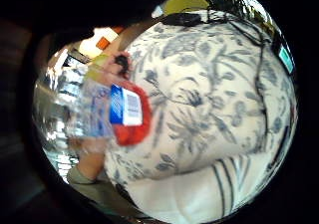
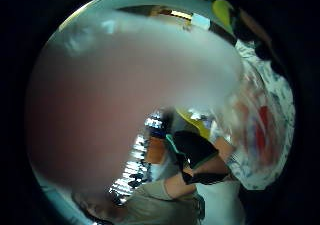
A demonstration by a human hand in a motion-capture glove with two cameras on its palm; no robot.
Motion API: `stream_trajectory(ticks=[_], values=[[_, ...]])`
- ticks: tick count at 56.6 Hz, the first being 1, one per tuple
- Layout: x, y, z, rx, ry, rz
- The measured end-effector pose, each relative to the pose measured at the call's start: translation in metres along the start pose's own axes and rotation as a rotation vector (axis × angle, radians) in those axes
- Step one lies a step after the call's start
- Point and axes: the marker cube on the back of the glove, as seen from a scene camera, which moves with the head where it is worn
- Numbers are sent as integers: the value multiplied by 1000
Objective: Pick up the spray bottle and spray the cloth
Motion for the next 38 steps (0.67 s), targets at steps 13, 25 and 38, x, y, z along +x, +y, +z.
stream_trajectory(ticks=[13,25,38], values=[[-2,45,-29,-74,348,-69],[-25,71,-36,-247,661,-138],[-47,85,-47,-271,630,-238]])
